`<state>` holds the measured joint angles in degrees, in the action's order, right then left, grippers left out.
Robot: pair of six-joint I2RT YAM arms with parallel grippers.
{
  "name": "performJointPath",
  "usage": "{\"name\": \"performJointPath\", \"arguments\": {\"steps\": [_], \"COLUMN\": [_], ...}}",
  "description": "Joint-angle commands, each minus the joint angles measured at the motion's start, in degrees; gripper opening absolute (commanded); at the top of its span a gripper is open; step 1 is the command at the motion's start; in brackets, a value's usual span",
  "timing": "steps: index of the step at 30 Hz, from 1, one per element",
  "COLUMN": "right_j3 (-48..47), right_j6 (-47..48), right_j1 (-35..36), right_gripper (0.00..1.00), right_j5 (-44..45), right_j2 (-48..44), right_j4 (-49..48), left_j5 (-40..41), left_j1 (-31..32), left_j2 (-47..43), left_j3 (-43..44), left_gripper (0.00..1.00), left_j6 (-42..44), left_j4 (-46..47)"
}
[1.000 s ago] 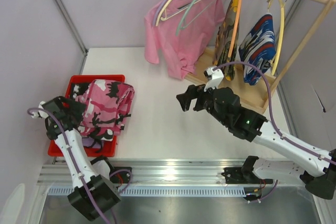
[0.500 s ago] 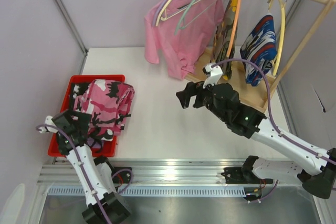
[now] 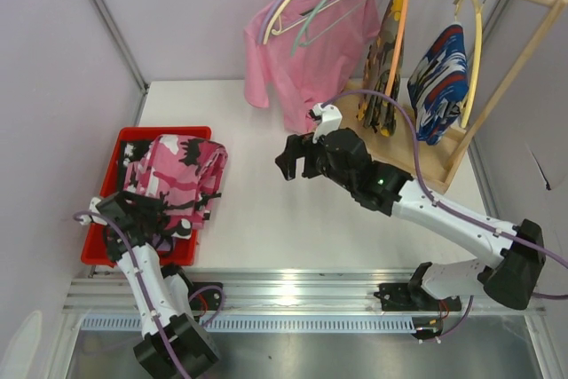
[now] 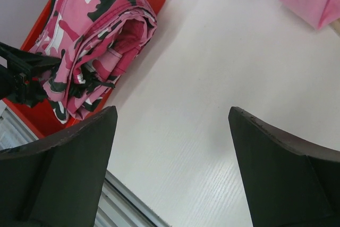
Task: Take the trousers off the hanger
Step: Place the trousers into the basket
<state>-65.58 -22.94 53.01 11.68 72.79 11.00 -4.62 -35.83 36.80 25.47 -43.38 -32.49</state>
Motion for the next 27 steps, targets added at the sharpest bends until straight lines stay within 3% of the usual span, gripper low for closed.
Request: {"name": "performJointPath", "arguments": {"steps": [1,7,12,20,27], "right_j3": [-3.8,-5.6,-6.5,-14.2,-19.2], "right_j6": [0.4,-0.5,-12.5,-17.1,-19.1], "right_j1": [-0.1,-0.7,-1.5,-0.6,0.1], "right_gripper": [0.92,0.91,0.91,0.9,0.89], "right_j5": [-1.7,-3.2,-7.9,-11.0,-15.5], "right_j2": [2.4,8.9,19.4,31.0,38.5], "right_j4": [-3.8,-9.7,-17.0,-24.6,-28.3], "left_j5": [-3.8,-4.8,-4.6,-2.6,-1.9], "left_j1": [-0.4,-0.4,-0.5,-0.5,-3.4], "left_j2": [-0.4,-0.3,0.6,0.9,1.3], "left_j3": [-1.7,0.6,2.2,9.9,11.3], "left_gripper": [0.72,0.27,0.01,0.0,0.0], "left_j6": [-0.3,0.8,2.2,4.8,3.9], "left_j4": [5.9,5.4,4.4,-1.3,2.2]}}
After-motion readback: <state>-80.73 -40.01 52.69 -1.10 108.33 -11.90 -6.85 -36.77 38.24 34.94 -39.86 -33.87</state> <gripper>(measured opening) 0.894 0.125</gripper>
